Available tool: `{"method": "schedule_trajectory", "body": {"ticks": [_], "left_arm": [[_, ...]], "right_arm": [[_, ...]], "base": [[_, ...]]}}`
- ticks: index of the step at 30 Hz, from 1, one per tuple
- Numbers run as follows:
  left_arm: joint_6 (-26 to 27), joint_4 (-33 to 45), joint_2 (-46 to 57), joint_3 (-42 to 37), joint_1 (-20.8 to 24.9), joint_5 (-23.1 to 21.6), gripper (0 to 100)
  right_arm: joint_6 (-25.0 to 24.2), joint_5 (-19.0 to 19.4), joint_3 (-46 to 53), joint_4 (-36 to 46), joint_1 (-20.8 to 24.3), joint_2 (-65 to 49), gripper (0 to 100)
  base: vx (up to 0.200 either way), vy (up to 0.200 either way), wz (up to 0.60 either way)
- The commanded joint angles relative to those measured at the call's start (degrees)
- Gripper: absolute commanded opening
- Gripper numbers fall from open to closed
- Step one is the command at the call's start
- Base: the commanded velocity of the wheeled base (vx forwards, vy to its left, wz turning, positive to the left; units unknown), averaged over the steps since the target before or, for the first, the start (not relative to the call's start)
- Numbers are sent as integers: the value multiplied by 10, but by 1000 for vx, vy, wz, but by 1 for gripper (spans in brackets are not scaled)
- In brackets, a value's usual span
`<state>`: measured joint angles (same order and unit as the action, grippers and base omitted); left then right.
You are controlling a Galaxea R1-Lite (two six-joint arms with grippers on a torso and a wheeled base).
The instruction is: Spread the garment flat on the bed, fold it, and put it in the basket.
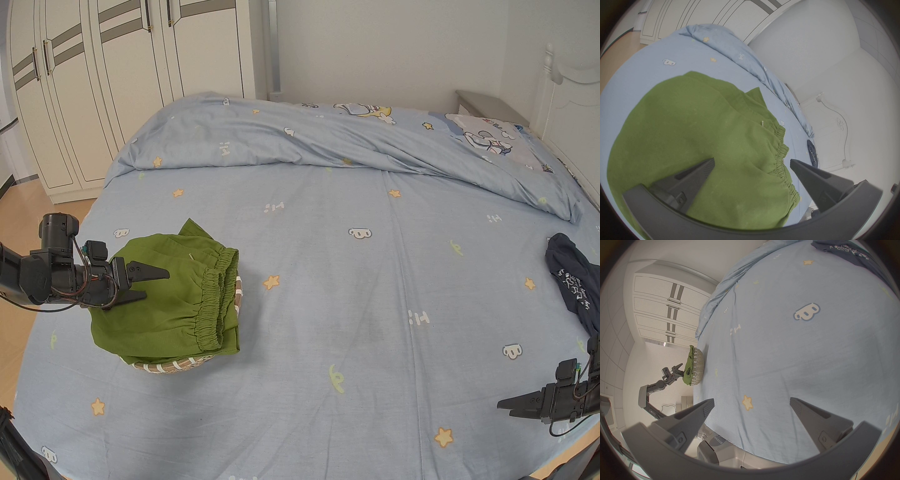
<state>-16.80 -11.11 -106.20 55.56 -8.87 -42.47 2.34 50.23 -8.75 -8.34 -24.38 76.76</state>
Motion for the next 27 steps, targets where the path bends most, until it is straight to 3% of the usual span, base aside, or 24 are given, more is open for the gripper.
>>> {"method": "schedule_trajectory", "body": {"ticks": [1, 5, 7, 9, 12, 14, 19, 24, 27], "left_arm": [[-39, 1, 81, -20, 9, -4, 100], [-119, -1, 204, -48, 23, -45, 100], [-137, -1, 263, -73, 18, -106, 100], [-142, -1, 343, -111, 8, -208, 100], [-135, -3, 427, -182, -22, -299, 100], [-126, -2, 473, -237, -29, -336, 100], [-104, -1, 587, -386, 20, -342, 100], [-104, 8, 720, -480, 91, -342, 100], [-104, 34, 814, -535, 76, -330, 100]], "right_arm": [[0, 0, 1, 0, 0, -10, 100], [1, 1, 2, 1, 1, -19, 100], [1, 3, 4, 1, 2, -19, 100], [1, 5, 6, 1, 6, -21, 100], [3, 7, 12, 2, 20, -46, 100], [5, 2, 26, 2, 36, -84, 100], [5, 1, 41, 23, 79, -205, 100], [5, 1, 8, 123, 103, -330, 100], [11, -1, -36, 309, 118, -478, 100]], "base": [[0, 0, 0], [0, 0, 0], [0, 0, 0], [0, 0, 0], [0, 0, 0], [0, 0, 0], [0, 0, 0], [0, 0, 0], [0, 0, 0]]}}
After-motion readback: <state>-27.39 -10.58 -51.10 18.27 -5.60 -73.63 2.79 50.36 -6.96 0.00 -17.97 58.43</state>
